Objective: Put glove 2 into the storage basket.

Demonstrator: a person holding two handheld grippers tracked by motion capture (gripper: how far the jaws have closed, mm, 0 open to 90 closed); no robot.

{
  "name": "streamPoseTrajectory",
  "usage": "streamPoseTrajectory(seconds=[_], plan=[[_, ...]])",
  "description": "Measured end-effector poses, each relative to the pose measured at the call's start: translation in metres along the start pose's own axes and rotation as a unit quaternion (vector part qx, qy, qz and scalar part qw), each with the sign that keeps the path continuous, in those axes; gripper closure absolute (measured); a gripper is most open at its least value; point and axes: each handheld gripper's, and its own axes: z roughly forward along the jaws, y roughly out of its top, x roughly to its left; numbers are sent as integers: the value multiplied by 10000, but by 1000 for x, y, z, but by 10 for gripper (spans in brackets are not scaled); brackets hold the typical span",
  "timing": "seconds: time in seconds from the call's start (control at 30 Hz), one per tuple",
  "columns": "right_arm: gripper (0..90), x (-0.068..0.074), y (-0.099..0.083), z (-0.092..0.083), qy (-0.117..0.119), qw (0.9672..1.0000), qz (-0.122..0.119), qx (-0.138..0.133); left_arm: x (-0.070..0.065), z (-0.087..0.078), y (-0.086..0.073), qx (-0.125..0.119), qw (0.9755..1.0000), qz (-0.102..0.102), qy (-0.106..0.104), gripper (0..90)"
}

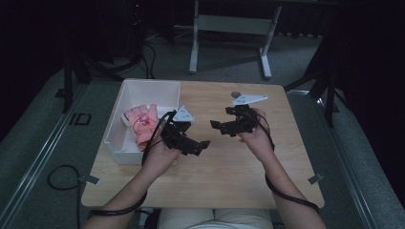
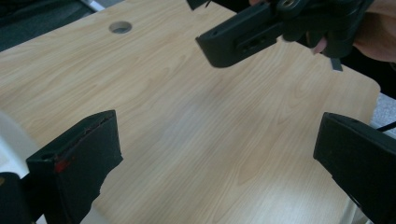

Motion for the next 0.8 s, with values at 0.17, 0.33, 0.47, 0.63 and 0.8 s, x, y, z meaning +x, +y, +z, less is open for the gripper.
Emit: streamPoseTrajectory(seconds=[0.17, 0.33, 0.47, 0.63, 0.8], plan=[[144, -5, -13, -4, -65, 9999, -14, 117, -11, 11, -2, 11, 9997, 200, -124, 4], [144, -11, -33, -7, -42, 9998, 8, 208, -28, 29, -10, 98, 9984, 416, -367, 4], [145, -12, -46, -7, -68, 9996, 37, 261, -35, 40, -16, 178, 9972, 539, -496, 4], [145, -13, -62, -3, -52, 9994, 22, 342, -40, 49, -23, 156, 9963, 578, -613, 4], [145, -13, -76, -1, -132, 9991, -33, 397, -43, 58, -31, 240, 9955, 596, -700, 4]])
